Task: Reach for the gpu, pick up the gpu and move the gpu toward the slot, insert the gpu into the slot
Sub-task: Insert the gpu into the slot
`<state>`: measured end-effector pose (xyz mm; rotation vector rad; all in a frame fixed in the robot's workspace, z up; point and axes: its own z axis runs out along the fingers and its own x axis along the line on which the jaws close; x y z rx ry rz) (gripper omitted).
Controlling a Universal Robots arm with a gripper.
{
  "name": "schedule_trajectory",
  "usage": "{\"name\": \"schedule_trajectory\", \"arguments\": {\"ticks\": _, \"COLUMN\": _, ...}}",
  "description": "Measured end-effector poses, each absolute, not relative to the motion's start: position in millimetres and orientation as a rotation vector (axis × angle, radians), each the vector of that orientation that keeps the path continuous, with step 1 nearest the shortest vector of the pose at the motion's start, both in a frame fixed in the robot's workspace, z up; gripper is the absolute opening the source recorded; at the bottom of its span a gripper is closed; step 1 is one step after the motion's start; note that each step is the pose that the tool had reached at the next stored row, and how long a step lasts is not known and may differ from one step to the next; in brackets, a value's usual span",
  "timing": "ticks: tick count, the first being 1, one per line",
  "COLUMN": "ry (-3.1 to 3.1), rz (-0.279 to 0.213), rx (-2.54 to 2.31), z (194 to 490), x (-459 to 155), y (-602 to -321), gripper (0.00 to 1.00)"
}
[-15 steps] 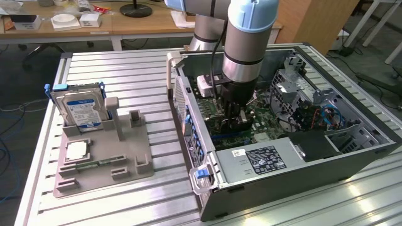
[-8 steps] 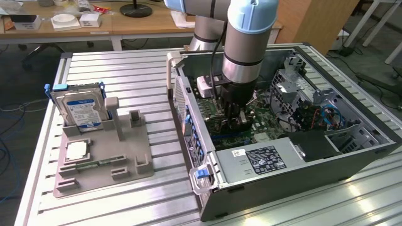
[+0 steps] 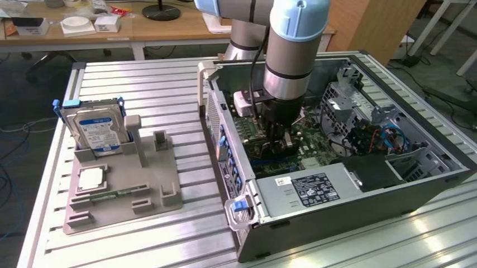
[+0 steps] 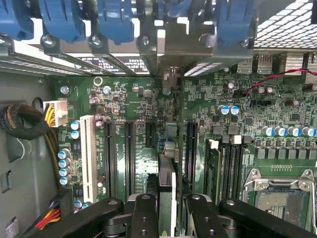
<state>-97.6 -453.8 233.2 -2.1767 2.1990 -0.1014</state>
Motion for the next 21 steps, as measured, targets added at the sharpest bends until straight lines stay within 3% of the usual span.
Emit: {"name": "schedule_trajectory", "arguments": {"ticks": 21, "ry": 2.199, "rz": -0.101, "rx": -2.177, "z": 233.2, "x": -97.6, "y": -453.8, "gripper": 0.27}}
